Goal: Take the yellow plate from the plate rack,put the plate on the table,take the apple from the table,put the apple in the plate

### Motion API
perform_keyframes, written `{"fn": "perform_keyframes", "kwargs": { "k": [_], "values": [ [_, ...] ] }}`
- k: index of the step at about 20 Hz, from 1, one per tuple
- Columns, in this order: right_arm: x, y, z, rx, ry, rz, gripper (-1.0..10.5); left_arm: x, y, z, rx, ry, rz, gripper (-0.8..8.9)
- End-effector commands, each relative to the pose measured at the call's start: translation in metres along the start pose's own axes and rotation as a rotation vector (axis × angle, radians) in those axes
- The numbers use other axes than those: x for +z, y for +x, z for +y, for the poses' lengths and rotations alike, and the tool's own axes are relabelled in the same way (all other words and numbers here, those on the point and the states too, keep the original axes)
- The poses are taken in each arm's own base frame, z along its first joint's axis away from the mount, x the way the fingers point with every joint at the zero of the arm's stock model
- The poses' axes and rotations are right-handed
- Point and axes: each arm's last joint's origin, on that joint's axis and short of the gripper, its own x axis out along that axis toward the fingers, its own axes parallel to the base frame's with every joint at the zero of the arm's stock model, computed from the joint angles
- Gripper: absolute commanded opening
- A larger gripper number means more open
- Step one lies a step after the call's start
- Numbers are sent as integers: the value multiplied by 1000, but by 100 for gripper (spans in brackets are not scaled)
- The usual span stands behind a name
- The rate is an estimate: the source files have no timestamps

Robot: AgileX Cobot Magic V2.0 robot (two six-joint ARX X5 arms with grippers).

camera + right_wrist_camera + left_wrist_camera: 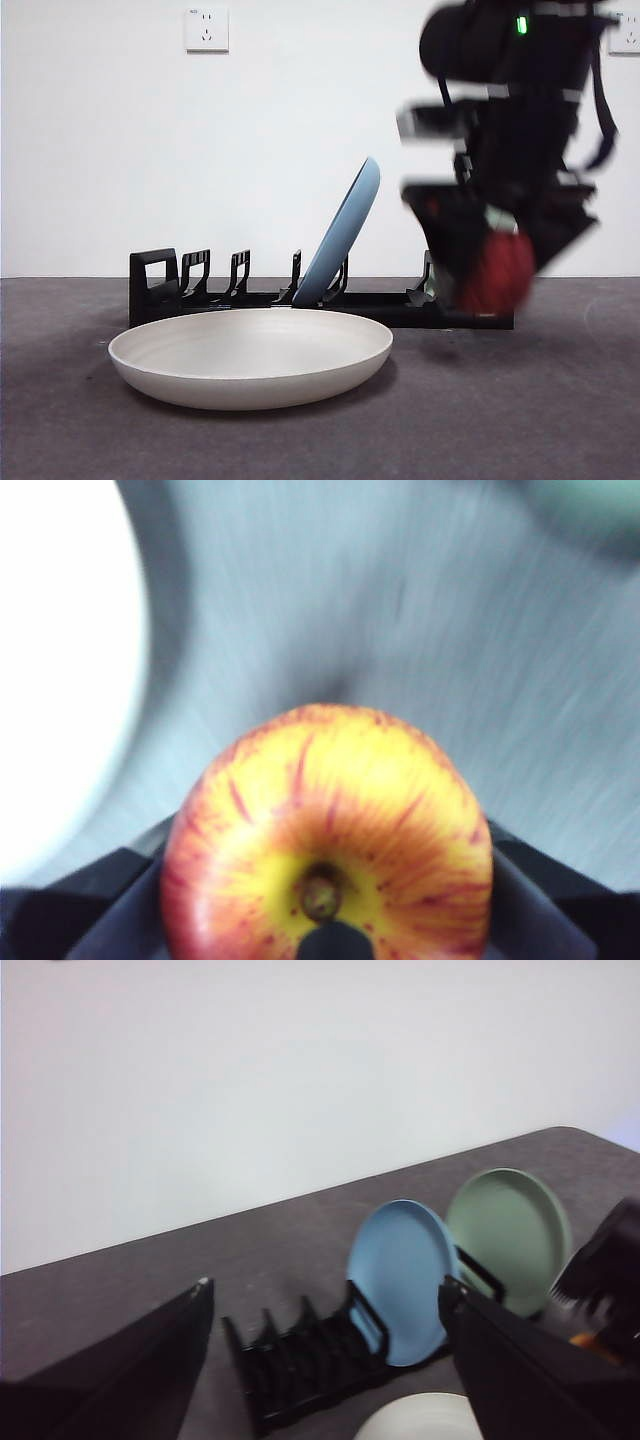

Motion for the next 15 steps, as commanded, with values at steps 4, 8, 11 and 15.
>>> {"fn": "perform_keyframes", "kwargs": {
  "k": [4, 8, 11, 15],
  "values": [
    [41, -53, 23, 171, -39, -184, -13, -5, -1, 6, 186, 104, 26, 377],
    [65, -82, 51, 223, -103, -286, -13, -9, -5, 14, 369, 187, 52, 377],
    [82, -80, 69, 245, -138, -286, -13, -10, -10, 20, 500, 228, 62, 377],
    [94, -44, 93, 251, -176, -198, -13, -15, -16, 27, 565, 269, 84, 377]
  ]
}}
